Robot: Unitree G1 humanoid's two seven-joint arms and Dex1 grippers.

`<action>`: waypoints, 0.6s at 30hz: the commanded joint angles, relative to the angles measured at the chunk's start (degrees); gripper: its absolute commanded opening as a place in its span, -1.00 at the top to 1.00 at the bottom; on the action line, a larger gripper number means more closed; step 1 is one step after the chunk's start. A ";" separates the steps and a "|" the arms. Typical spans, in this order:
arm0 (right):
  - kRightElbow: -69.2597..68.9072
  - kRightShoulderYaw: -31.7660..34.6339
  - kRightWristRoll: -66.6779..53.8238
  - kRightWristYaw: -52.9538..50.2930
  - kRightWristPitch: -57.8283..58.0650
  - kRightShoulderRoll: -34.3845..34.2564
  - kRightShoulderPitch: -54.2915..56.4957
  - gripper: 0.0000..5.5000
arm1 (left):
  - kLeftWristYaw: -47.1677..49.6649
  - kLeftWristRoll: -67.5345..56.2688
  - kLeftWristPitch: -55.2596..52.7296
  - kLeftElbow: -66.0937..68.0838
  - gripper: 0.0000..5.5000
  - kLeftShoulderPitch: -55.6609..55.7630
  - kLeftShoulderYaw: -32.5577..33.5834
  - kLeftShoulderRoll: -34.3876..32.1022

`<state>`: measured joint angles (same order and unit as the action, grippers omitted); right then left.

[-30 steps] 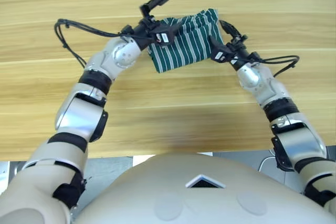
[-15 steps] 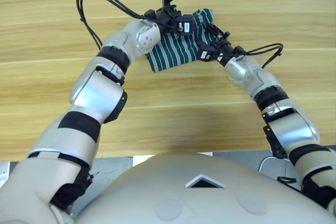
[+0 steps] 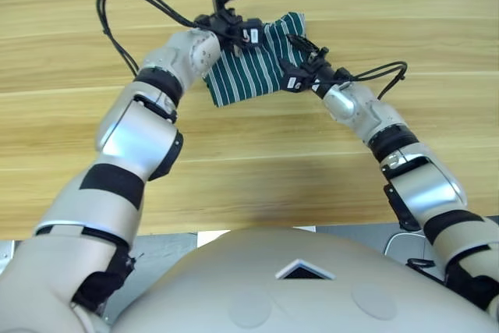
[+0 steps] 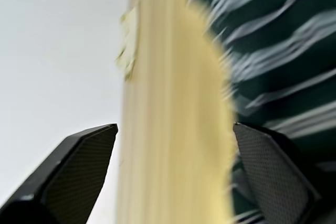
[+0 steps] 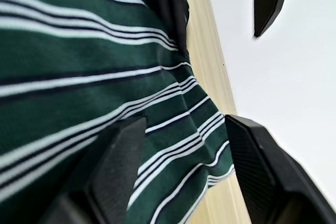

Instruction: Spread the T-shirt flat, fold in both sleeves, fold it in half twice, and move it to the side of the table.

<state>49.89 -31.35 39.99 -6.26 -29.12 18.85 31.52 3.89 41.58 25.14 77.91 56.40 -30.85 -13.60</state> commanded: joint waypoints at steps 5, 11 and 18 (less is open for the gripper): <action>3.93 -1.84 0.78 0.47 -0.10 -2.00 -0.55 0.00 | 6.43 -4.91 -2.37 0.74 -0.49 3.30 6.42 -2.61; -8.26 10.37 -20.50 3.55 -5.99 -5.53 -3.48 0.00 | 7.38 -15.26 2.32 -0.16 -0.49 -1.02 17.37 -6.68; -11.50 10.38 -40.20 29.04 7.37 -17.18 -2.92 0.00 | -3.91 -39.05 11.44 -3.49 -0.49 -12.32 39.00 -8.12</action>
<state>35.53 -21.01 1.65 18.65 -25.32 3.32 26.72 2.53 6.04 35.15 75.71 46.43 5.04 -21.92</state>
